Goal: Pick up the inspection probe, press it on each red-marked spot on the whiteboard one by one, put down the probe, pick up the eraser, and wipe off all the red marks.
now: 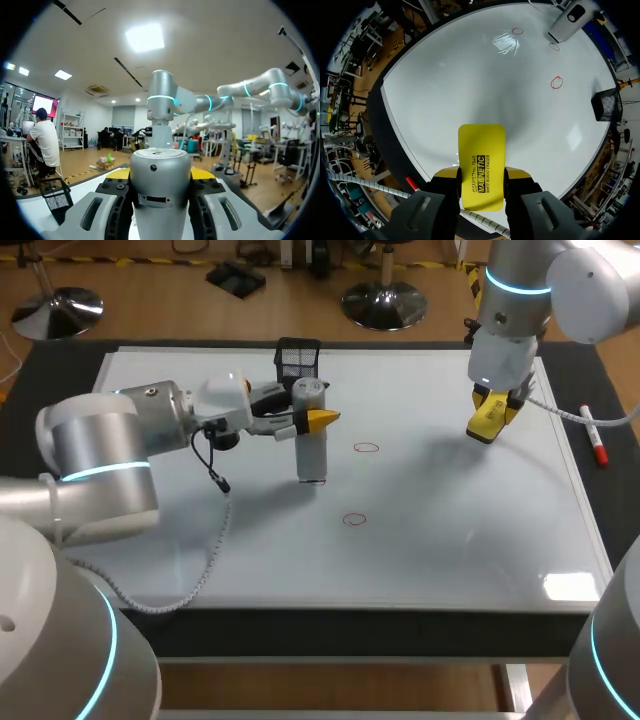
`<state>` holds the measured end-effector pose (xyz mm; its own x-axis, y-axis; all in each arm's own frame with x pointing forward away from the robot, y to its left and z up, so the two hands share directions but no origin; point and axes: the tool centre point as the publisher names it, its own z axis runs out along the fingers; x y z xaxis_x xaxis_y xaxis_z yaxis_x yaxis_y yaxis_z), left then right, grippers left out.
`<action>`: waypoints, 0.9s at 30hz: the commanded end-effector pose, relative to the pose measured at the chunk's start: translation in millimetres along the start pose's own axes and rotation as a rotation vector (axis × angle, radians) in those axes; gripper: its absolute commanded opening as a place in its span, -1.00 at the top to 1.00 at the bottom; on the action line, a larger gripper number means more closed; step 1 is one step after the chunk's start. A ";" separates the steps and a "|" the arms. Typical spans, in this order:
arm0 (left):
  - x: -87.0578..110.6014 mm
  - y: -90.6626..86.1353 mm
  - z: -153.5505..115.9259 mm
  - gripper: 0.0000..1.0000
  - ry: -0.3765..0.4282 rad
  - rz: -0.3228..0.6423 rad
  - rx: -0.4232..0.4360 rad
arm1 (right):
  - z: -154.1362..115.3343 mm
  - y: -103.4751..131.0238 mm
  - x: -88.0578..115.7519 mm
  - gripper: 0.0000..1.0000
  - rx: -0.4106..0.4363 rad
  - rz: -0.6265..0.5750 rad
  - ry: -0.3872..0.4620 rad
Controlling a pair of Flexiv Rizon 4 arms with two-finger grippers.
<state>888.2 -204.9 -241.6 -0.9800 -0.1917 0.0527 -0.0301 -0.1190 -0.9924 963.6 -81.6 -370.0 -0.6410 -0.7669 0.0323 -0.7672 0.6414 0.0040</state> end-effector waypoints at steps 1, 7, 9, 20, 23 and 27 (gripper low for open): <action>-7.0 4.8 5.9 1.00 0.011 -0.002 0.001 | -0.5 -0.3 0.3 1.00 0.003 -0.001 0.002; -8.6 9.3 8.0 1.00 0.024 0.002 0.000 | -0.5 -0.3 0.3 1.00 0.003 -0.001 0.002; -9.5 11.3 7.7 1.00 0.025 0.001 0.001 | -0.5 -0.3 0.3 1.00 0.003 -0.001 0.002; -13.1 18.0 5.7 1.00 0.023 -0.006 0.007 | -0.5 -0.3 0.3 1.00 0.003 -0.001 0.002; -14.1 18.8 6.1 1.00 0.023 -0.005 0.005 | -0.5 -0.3 0.3 1.00 0.003 -0.001 0.002; -14.8 21.7 6.1 1.00 0.018 -0.004 -0.007 | -0.5 -0.3 0.3 1.00 0.003 -0.001 0.002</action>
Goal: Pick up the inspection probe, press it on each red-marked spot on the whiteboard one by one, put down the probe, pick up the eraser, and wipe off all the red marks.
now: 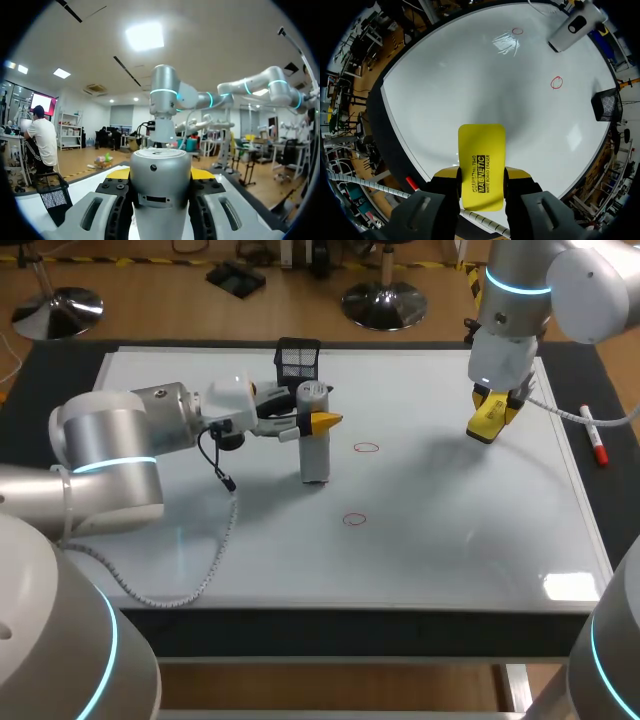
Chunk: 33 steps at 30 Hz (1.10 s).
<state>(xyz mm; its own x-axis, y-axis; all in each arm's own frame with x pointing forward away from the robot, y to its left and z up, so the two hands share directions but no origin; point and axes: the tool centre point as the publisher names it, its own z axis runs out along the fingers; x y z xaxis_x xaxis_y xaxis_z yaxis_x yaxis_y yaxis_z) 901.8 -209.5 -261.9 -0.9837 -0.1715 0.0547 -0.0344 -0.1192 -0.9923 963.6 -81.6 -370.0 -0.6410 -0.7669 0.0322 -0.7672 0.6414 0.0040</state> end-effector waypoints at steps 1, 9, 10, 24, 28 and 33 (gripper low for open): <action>-1.6 2.3 0.9 1.00 -0.002 0.000 -0.005 | -0.5 -0.3 0.3 1.00 0.003 -0.001 0.002; -1.1 6.4 2.8 1.00 -0.004 0.006 -0.014 | -0.5 -0.3 0.3 1.00 0.003 -0.001 0.002; -1.1 6.9 2.8 1.00 -0.004 0.006 -0.016 | -0.5 -0.3 0.3 1.00 0.003 -0.001 0.002; -0.9 8.5 2.8 1.00 0.002 0.010 -0.034 | -0.5 -0.3 0.3 1.00 0.003 -0.001 0.002; -0.9 8.5 2.8 1.00 0.002 0.010 -0.034 | -0.5 -0.3 0.3 1.00 0.003 -0.001 0.002; 0.4 -0.7 4.3 1.00 -0.006 0.008 -0.019 | -0.5 -0.3 0.3 1.00 0.003 -0.001 0.002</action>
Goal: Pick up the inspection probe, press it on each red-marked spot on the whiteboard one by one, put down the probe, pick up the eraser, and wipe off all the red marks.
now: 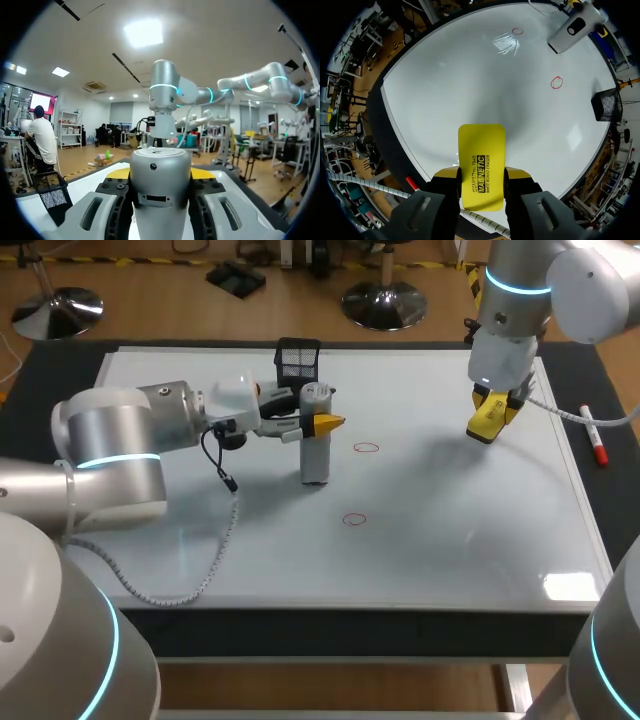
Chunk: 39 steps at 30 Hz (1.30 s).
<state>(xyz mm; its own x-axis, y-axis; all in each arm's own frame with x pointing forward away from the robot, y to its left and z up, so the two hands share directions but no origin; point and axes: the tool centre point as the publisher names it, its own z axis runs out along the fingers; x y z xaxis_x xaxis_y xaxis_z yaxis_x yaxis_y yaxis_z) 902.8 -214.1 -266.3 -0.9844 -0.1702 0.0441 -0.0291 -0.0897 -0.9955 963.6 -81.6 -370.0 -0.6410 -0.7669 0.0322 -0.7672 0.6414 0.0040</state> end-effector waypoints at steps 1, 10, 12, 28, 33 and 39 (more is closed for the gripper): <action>1.5 -8.5 0.1 1.00 -0.014 -0.002 0.012 | -0.5 -0.3 0.3 1.00 0.003 -0.001 0.002; 12.3 -35.4 -18.0 1.00 -0.065 0.013 0.027 | -0.5 -0.3 0.3 1.00 0.003 -0.001 0.002; 14.8 -38.8 -27.5 1.00 -0.086 0.013 0.026 | -0.5 -0.3 0.3 1.00 0.003 -0.001 0.002; 34.1 -54.4 -117.9 1.00 -0.225 0.039 0.058 | -0.5 -0.3 0.3 1.00 0.003 -0.001 0.002; 40.7 -57.5 -148.7 1.00 -0.256 0.041 0.062 | -0.5 -0.3 0.3 1.00 0.003 -0.001 0.002; 44.6 -57.4 -186.1 1.00 -0.307 0.043 0.060 | -0.5 -0.3 0.3 1.00 0.003 -0.001 0.002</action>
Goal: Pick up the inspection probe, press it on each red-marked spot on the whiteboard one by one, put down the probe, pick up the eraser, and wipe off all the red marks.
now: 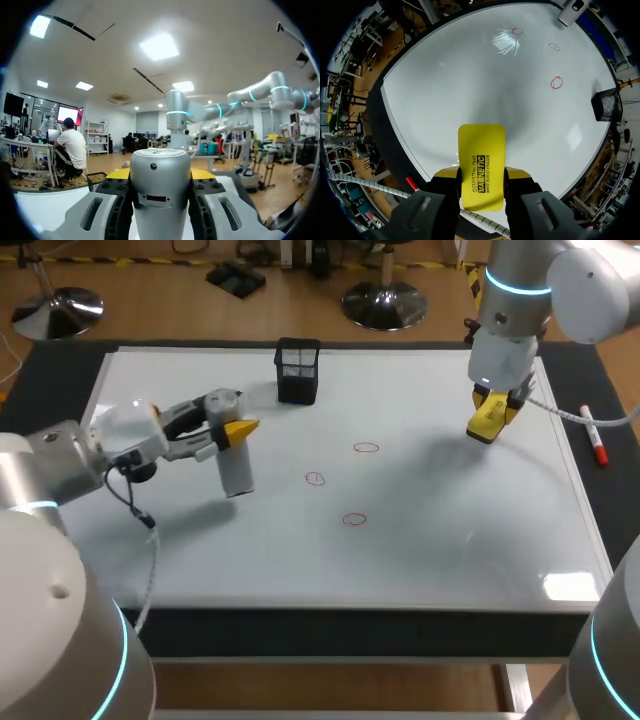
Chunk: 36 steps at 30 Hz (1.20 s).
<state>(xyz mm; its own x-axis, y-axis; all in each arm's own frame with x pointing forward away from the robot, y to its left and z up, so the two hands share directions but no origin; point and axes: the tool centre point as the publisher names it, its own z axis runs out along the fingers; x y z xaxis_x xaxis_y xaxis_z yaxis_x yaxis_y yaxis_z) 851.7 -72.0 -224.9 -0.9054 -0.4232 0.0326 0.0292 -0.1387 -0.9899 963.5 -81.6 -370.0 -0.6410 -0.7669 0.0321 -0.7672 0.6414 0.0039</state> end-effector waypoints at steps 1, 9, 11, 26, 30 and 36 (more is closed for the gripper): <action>4.3 -8.9 -49.3 1.00 -0.051 0.008 -0.006 | -0.6 -0.3 0.3 1.00 0.003 -0.001 0.002; -3.8 -12.2 -89.7 1.00 -0.064 0.024 -0.019 | -0.6 -0.3 0.3 1.00 0.003 -0.001 0.002; -5.6 -11.5 -97.9 1.00 -0.068 0.026 -0.026 | -0.6 -0.3 0.3 1.00 0.003 -0.001 0.002; -18.5 -8.7 -127.1 1.00 -0.064 0.032 -0.023 | -0.6 -0.3 0.3 1.00 0.003 -0.001 0.002; -19.1 -10.0 -128.1 1.00 -0.054 0.030 -0.018 | -0.6 -0.3 0.3 1.00 0.003 -0.001 0.002; -19.1 -10.0 -128.1 1.00 -0.054 0.030 -0.018 | -0.6 -0.3 0.3 1.00 0.003 -0.001 0.002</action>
<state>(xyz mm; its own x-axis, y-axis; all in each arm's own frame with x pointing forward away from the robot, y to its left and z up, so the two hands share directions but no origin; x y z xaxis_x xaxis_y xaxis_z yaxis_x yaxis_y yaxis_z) 813.5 51.6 -234.3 -0.8788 -0.4771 0.0093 0.0486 -0.1089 -0.9929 963.5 -81.6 -370.0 -0.6410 -0.7669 0.0321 -0.7672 0.6414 0.0039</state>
